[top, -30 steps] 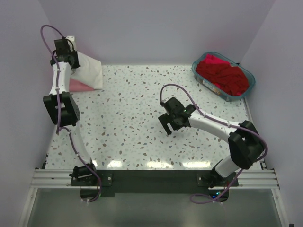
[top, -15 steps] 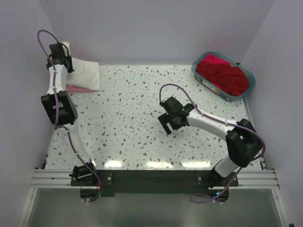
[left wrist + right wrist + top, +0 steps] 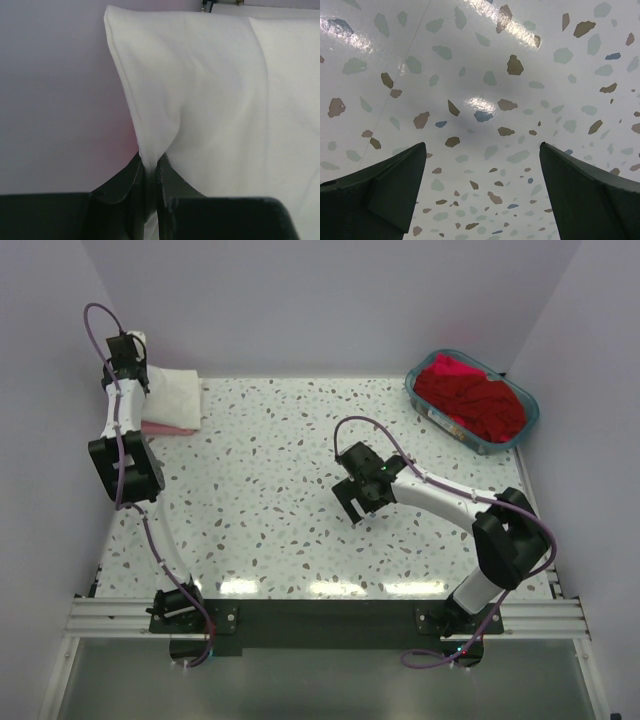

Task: Fold and stack the t-shirts
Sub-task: Neatly place the folded tshirt to the corner, then reset both grippers

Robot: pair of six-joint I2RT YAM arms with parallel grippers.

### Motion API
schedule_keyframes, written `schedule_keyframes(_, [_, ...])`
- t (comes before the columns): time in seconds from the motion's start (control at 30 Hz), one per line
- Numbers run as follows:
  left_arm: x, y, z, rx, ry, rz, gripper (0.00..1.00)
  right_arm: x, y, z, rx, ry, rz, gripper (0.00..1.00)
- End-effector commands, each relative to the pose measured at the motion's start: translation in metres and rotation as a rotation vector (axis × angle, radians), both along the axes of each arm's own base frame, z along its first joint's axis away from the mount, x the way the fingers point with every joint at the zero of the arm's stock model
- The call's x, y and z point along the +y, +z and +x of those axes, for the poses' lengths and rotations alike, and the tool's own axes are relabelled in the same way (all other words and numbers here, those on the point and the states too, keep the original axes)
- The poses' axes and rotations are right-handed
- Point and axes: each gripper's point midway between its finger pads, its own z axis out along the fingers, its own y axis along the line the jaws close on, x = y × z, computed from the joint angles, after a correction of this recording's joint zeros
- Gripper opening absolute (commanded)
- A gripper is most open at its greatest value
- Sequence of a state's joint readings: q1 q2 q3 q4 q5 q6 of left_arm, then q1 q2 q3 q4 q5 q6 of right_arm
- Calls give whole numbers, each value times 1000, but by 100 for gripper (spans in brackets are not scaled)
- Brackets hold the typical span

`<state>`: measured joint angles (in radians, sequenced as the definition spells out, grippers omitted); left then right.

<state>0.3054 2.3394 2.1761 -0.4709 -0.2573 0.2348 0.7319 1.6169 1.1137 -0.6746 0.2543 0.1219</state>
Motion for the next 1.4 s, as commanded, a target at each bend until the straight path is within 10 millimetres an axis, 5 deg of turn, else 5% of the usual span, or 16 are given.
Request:
schedule_keyframes(0.0, [27,28,6,-77,47,117,5,-2,9,9,-25,-1,-26,98])
schedule_keyframes(0.3, [27,14,0,-45,68,116,12,-1,11,9,-22,-1,-29,98])
schedule_keyframes(0.5, [37,23,-10,-48,124,169,42,-2,12,7,-20,-3,-23,98])
schedule_keyframes(0.63, [36,38,-15,-74,142,175,77,-1,15,7,-29,-6,-8,98])
schedule_keyframes(0.77, [17,65,-16,-165,132,110,78,2,18,8,-39,-10,12,98])
schedule_keyframes(0.97, [-42,83,-15,-287,36,-106,73,-1,26,11,-73,-27,20,98])
schedule_keyframes(1.0, [-60,75,-14,-281,-12,-161,75,-1,29,12,-88,-32,23,98])
schedule_keyframes(1.17, [-130,95,-22,-396,-102,-381,82,-4,40,17,-143,-97,66,98])
schedule_keyframes(1.37, [-259,62,-61,-305,-265,-594,90,-9,69,34,-223,-221,144,99])
